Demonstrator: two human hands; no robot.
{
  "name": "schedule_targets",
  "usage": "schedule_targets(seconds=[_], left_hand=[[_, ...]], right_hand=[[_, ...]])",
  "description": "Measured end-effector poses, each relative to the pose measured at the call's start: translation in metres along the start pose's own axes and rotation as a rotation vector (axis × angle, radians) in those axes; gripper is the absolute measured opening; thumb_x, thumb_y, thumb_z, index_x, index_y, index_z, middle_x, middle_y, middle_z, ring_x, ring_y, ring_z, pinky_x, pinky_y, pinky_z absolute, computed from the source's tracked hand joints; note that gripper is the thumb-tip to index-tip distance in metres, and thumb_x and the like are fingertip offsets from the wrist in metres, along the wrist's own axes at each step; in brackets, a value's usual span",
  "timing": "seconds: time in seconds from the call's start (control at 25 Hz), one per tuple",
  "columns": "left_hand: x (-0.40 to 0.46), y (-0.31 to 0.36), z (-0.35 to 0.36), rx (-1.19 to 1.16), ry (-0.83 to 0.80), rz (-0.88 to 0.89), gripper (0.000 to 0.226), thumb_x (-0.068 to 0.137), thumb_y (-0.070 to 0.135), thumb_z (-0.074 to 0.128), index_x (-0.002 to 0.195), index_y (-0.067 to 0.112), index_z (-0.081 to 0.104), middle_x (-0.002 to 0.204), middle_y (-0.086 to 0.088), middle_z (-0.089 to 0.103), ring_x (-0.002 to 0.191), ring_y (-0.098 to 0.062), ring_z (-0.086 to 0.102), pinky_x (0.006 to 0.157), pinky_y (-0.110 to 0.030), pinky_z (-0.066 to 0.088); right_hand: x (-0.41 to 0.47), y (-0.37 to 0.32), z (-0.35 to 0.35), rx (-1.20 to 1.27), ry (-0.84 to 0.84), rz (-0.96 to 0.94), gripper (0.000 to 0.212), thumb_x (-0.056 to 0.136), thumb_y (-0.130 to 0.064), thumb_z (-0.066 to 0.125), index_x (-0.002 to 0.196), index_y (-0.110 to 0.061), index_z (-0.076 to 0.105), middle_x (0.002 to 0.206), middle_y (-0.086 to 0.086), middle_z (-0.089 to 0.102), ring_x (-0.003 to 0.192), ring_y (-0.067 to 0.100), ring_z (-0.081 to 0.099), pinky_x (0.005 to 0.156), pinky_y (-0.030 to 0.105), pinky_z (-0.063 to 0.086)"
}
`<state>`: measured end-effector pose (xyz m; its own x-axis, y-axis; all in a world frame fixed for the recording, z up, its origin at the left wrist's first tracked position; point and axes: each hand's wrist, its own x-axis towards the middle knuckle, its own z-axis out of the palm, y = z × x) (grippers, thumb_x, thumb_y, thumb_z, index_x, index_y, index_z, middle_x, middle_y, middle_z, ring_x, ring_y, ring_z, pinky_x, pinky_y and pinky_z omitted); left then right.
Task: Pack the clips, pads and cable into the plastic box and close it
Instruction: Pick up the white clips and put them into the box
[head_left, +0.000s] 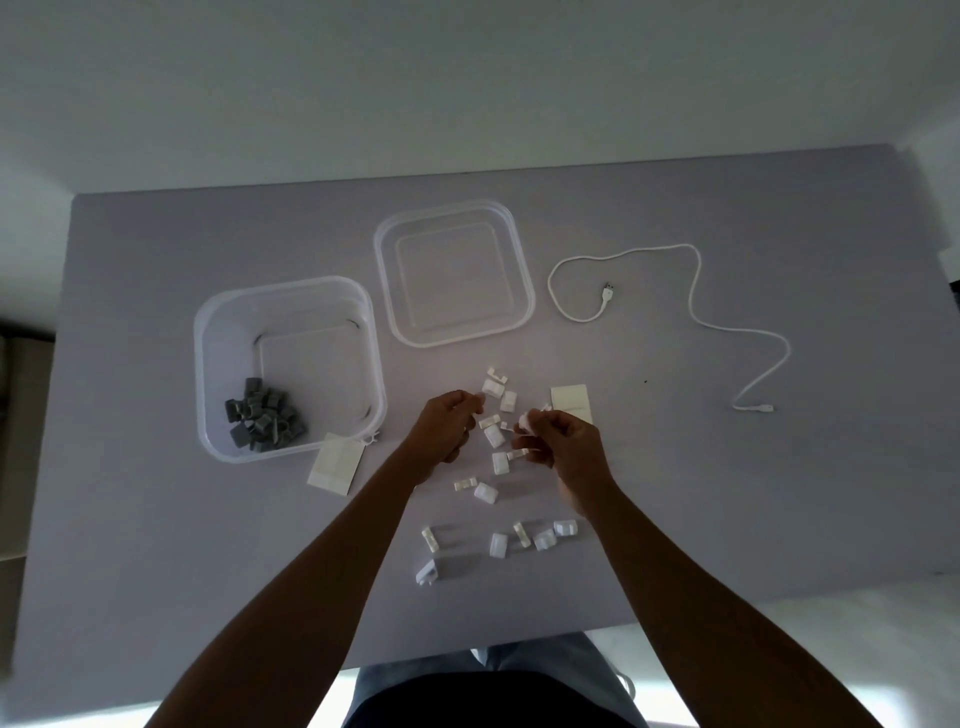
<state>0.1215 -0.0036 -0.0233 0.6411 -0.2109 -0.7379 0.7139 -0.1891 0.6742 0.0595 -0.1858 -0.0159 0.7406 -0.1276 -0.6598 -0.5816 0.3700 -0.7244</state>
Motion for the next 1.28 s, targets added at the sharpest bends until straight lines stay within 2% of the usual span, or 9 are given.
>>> schedule_targets(seconds=[0.08,0.2,0.32,0.44,0.64,0.88,1.0,1.16,1.28], left_hand=[[-0.002,-0.001,0.000,-0.040,0.023,-0.018,0.035,0.098,0.043,0.049,0.088,0.011,0.059,0.061,0.002,0.045,0.045,-0.010,0.030,0.044,-0.022,0.019],[-0.005,-0.003,-0.006,-0.060,0.057,-0.028,0.028,0.100,0.032,0.045,0.091,0.011,0.060,0.067,-0.002,0.048,0.045,-0.009,0.033,0.045,-0.022,0.019],[-0.008,-0.006,-0.013,-0.063,0.074,-0.036,0.024,0.100,0.025,0.043,0.095,0.010,0.061,0.071,-0.003,0.049,0.046,-0.009,0.034,0.046,-0.022,0.020],[-0.010,-0.008,-0.018,-0.053,0.086,-0.051,0.024,0.100,0.024,0.042,0.095,0.010,0.061,0.070,-0.003,0.049,0.047,-0.010,0.036,0.047,-0.023,0.021],[-0.011,-0.008,-0.018,-0.047,0.085,-0.053,0.025,0.101,0.025,0.042,0.097,0.010,0.061,0.070,-0.003,0.050,0.047,-0.010,0.037,0.047,-0.023,0.022],[-0.013,-0.009,-0.024,-0.067,0.123,-0.038,0.022,0.099,0.021,0.043,0.093,0.011,0.062,0.070,-0.004,0.050,0.045,-0.010,0.036,0.044,-0.021,0.023],[-0.015,-0.010,-0.030,-0.082,0.170,-0.035,0.021,0.097,0.015,0.043,0.093,0.007,0.062,0.073,-0.006,0.055,0.042,-0.011,0.036,0.039,-0.019,0.024],[-0.016,-0.017,-0.038,-0.083,0.182,-0.051,0.021,0.097,0.014,0.044,0.093,0.006,0.063,0.069,-0.005,0.051,0.038,-0.008,0.033,0.038,-0.018,0.021],[-0.015,-0.019,-0.040,0.175,0.236,0.003,0.035,0.100,0.031,0.047,0.079,0.010,0.065,0.061,0.000,0.050,0.044,-0.009,0.040,0.044,-0.022,0.030]], right_hand=[[0.000,0.001,0.001,0.079,-0.005,0.035,0.014,0.093,-0.014,0.064,0.093,-0.001,0.066,0.087,0.012,0.076,0.073,0.018,0.071,0.059,0.023,0.055],[0.001,-0.001,0.002,0.231,-0.038,0.093,0.005,0.090,-0.001,0.063,0.090,-0.006,0.063,0.088,0.012,0.074,0.083,0.023,0.072,0.065,0.024,0.058],[0.003,0.000,0.004,0.383,-0.111,0.085,0.028,0.080,0.012,0.063,0.093,-0.011,0.056,0.091,0.013,0.071,0.096,0.030,0.071,0.080,0.034,0.060],[0.003,0.001,0.009,0.334,-0.172,0.060,0.033,0.074,0.011,0.066,0.096,-0.010,0.055,0.097,0.015,0.071,0.104,0.031,0.070,0.087,0.036,0.058],[0.005,0.002,0.016,0.230,-0.212,0.049,0.028,0.088,0.015,0.054,0.110,-0.002,0.056,0.113,0.024,0.069,0.115,0.036,0.064,0.094,0.037,0.055],[0.006,-0.001,0.018,0.136,-0.123,0.010,0.028,0.088,0.011,0.060,0.113,-0.003,0.059,0.097,0.015,0.072,0.097,0.029,0.071,0.086,0.036,0.059],[0.013,0.008,0.016,-0.087,0.035,-0.055,0.020,0.092,0.002,0.060,0.103,-0.012,0.068,0.090,0.006,0.071,0.076,0.016,0.065,0.066,0.027,0.053],[0.026,0.019,0.017,-0.664,0.247,-0.363,0.008,0.094,-0.015,0.061,0.095,-0.010,0.068,0.086,0.002,0.068,0.075,0.012,0.060,0.070,0.026,0.044],[0.038,0.018,0.028,-0.843,0.296,-0.447,0.028,0.085,-0.029,0.073,0.104,-0.010,0.063,0.092,0.001,0.065,0.082,0.014,0.057,0.072,0.026,0.044]])
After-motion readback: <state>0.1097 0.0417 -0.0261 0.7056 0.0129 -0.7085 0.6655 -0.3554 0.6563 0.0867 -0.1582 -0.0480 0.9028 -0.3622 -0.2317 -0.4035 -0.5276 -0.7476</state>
